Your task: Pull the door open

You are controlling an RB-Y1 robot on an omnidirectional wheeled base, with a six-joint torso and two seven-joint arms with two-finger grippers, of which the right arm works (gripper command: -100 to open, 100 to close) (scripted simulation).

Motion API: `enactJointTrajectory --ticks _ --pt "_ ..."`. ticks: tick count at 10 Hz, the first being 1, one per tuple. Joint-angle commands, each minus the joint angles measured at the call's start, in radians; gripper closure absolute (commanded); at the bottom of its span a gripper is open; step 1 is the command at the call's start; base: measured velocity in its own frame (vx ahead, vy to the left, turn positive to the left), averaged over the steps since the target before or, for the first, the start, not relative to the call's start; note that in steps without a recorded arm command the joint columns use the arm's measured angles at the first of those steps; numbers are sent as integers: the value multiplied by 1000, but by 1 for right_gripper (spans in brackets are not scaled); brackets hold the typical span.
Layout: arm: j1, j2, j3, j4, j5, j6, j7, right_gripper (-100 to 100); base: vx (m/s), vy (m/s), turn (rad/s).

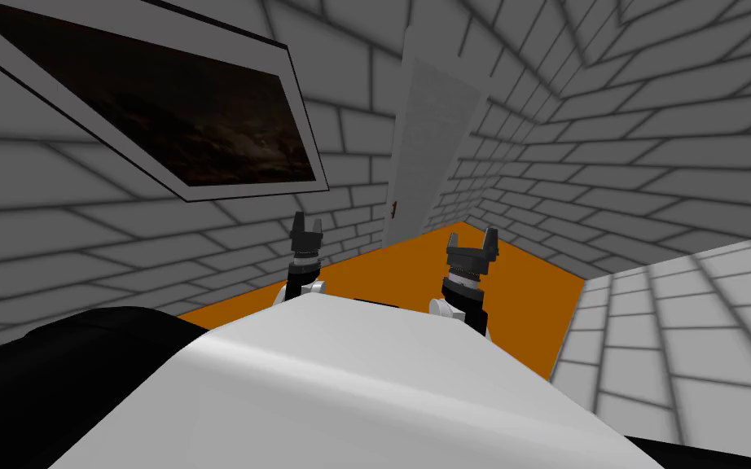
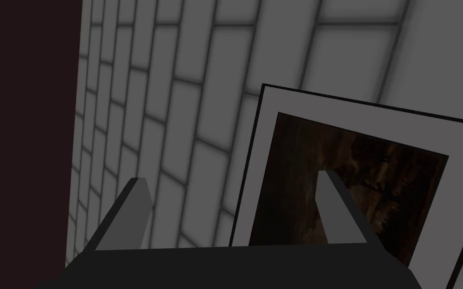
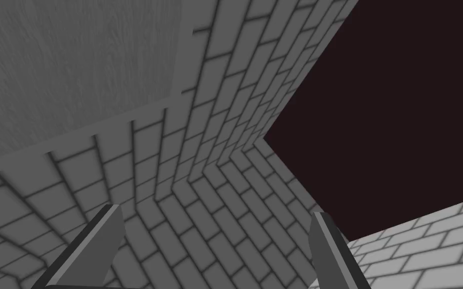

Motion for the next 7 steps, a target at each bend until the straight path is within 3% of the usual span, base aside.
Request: enactJointTrajectory --ticks 1,7 --pt "-6 -18 9 29 -20 -10 -28 -100 83 4 81" --pt "-29 -73 43 140 -95 -48 -133 -100 138 -41 139"
